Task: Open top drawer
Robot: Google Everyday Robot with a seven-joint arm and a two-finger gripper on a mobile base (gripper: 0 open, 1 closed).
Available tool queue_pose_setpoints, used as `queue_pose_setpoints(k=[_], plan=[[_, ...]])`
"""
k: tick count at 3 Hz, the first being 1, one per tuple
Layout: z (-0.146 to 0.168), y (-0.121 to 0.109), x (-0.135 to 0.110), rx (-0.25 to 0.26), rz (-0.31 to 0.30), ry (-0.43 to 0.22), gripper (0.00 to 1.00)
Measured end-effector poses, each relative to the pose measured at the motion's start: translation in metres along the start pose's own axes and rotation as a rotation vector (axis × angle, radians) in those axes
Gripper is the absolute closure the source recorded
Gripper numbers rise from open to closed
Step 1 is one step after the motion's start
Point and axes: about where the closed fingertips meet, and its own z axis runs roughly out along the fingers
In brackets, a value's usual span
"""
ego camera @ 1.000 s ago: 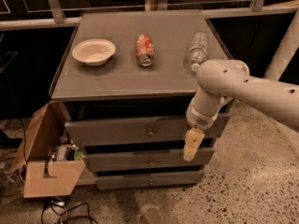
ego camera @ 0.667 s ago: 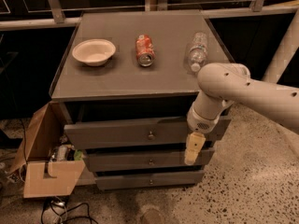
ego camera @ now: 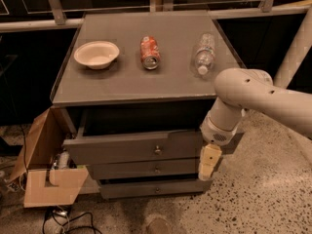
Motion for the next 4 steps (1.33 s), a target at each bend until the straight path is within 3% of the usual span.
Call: queue_pose_setpoints(k=[1, 2, 4], plan=[[-0.007, 0.02, 0.013, -0.02, 0.028, 0.004, 0.0], [-0.007, 0.02, 0.013, -0.02, 0.028, 0.004, 0.0], [-0.048, -0.009, -0.007, 0.085, -0.02, -0.02, 0.0]])
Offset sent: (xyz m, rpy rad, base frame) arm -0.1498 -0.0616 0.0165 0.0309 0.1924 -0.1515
